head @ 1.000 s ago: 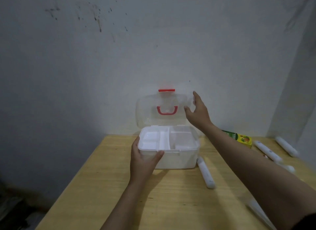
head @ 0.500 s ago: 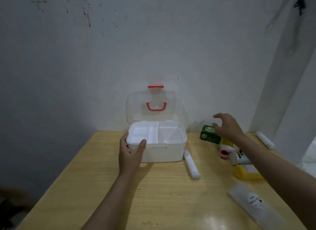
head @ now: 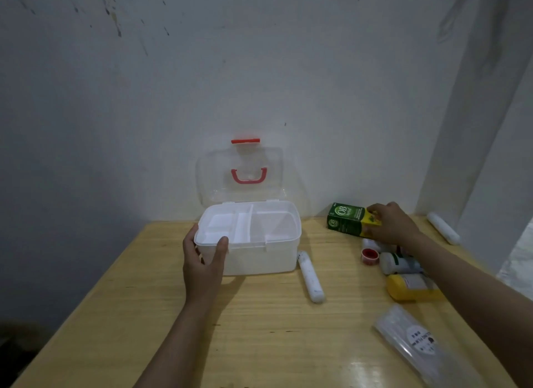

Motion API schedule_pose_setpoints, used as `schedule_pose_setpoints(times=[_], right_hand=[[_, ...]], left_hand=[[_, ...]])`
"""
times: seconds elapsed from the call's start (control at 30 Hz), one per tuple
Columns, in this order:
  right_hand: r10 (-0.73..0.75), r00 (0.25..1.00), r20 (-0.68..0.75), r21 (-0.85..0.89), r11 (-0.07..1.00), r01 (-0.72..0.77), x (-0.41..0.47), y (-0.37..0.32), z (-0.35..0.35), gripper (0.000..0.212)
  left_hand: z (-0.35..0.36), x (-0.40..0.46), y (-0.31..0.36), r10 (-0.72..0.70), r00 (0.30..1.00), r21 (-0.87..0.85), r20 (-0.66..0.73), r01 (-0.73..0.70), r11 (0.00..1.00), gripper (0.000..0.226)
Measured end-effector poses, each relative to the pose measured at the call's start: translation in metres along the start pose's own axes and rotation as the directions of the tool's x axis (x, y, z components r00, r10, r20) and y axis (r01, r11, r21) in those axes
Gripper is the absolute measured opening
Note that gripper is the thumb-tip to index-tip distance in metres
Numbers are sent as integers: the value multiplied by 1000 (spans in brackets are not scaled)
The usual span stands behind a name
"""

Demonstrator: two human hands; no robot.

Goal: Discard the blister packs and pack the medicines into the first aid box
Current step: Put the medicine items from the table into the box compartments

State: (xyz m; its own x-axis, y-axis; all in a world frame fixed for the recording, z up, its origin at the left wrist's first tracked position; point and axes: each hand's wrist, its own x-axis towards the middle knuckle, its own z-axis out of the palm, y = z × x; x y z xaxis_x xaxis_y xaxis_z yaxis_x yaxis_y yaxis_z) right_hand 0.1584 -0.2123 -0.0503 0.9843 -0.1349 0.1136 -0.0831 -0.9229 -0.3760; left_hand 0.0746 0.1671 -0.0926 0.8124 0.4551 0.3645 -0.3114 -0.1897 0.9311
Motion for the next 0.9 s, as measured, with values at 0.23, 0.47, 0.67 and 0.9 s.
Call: schedule_pose_setpoints(times=[0.23,0.47,0.67,0.9], right_hand=[[-158,966,-205,104,978,182,-30,-32,-39,59],[-338,910,-241,94,925,369,-64,-99,-78,50],[-381,918,-106,-155,919,364,-69,-164,-66,48],[-351,936,24,-207,914,348,-59,-207,-19,44]], left_hand=[[0,1,2,-2,1000,8,1,2,1000,62],[-4,1,6,-33,999,-30,28,34,999,65],[-8,4,7,-51,997,-32,61,53,998,65],[-12,3,16,-60,995,-52,77,64,997,64]])
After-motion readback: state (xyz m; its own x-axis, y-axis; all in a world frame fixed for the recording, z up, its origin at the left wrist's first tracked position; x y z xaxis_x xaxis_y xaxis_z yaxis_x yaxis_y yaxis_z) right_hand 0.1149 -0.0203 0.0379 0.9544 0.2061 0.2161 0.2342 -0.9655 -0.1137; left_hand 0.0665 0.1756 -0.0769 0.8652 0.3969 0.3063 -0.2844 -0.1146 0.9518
